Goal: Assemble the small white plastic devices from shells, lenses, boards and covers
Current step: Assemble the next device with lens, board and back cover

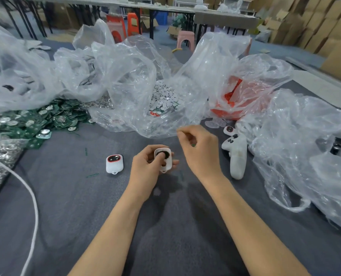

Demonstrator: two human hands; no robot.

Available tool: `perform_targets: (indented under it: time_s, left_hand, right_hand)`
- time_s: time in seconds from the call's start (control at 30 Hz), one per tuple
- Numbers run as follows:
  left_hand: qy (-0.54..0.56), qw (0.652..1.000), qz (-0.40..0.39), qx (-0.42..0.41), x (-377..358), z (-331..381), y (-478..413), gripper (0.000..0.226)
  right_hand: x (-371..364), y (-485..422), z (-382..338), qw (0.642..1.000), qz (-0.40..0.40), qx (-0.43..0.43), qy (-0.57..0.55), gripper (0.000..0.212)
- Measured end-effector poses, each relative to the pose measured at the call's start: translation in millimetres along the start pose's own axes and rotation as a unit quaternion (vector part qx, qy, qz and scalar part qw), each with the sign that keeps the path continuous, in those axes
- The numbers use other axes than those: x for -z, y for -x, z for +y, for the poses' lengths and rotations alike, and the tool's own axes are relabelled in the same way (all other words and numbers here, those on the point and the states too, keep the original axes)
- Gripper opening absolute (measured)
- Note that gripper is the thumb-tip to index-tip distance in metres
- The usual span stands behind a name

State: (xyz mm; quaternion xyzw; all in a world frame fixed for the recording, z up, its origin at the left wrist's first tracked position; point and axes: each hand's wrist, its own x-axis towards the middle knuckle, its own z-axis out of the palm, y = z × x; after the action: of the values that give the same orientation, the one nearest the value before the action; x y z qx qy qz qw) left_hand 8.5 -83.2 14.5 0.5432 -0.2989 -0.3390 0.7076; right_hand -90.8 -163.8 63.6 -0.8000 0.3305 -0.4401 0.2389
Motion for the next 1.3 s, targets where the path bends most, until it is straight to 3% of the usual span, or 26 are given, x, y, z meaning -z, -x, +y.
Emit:
perform_targets:
  time_s: [0.23, 0.4, 0.47, 0.67, 0.93, 1.07, 1.2, 1.3]
  left_hand:
    - [0.107, 0.994, 0.021, 0.031, 4.4, -1.0, -6.2, 0.016]
    - [0.103, 0.994, 0.013, 0.034, 5.8, -1.0, -7.1, 0.014]
    - [0.096, 0.995, 0.010, 0.032, 5.2, 0.2, -7.0, 0.014]
    - [0.097, 0.995, 0.008, 0.029, 4.3, 2.0, -7.8, 0.011]
    - [0.090, 0.995, 0.004, 0.030, 4.4, -0.4, -7.9, 0.016]
    - [0.096, 0.995, 0.002, 0.032, 4.8, -1.8, -8.0, 0.015]
    - [0.120, 0.992, 0.003, 0.034, 5.5, -2.1, -8.7, 0.013]
    - [0.145, 0.989, 0.006, 0.039, 5.9, -3.3, -10.0, 0.011]
  right_hand:
    - [-54.5, -108.4, 3.9, 0.989, -0.099, -0.059, 0.096, 0.024]
    - [-99.2, -125.1, 32.4, 0.946, -0.234, -0.088, 0.207, 0.032]
    - [-108.9, -123.0, 42.7, 0.934, -0.252, -0.082, 0.239, 0.030]
    - [-119.8, -120.1, 49.8, 0.926, -0.218, -0.043, 0.306, 0.030]
    - [-113.1, -96.8, 53.3, 0.944, -0.164, 0.038, 0.283, 0.028]
    - [-116.3, -96.5, 62.3, 0.936, -0.184, 0.074, 0.289, 0.032]
    - [-115.1, -96.3, 67.5, 0.972, -0.145, -0.022, 0.184, 0.018]
    - [-99.2, -86.7, 61.3, 0.991, -0.052, -0.121, 0.023, 0.013]
